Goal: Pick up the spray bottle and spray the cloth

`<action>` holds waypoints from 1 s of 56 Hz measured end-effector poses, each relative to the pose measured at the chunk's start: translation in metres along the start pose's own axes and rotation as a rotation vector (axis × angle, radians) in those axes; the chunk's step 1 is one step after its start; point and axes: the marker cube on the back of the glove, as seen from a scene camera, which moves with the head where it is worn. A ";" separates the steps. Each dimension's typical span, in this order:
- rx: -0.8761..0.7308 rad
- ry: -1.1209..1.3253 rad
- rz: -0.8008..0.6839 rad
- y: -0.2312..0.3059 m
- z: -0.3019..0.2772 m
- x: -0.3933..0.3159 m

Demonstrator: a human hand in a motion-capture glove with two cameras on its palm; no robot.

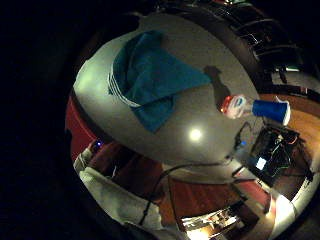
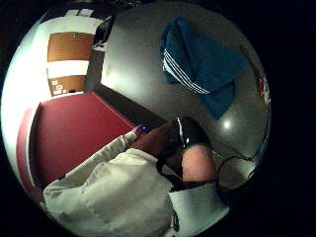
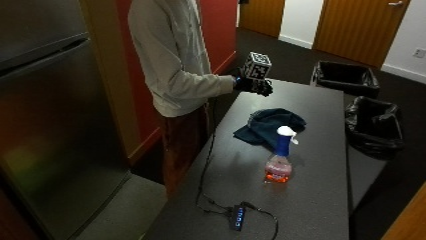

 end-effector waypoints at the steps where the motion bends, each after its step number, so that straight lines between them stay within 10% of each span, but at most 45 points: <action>1: 0.002 0.000 0.002 0.000 0.000 0.001; 56: 0.315 -0.025 0.132 0.048 0.000 0.013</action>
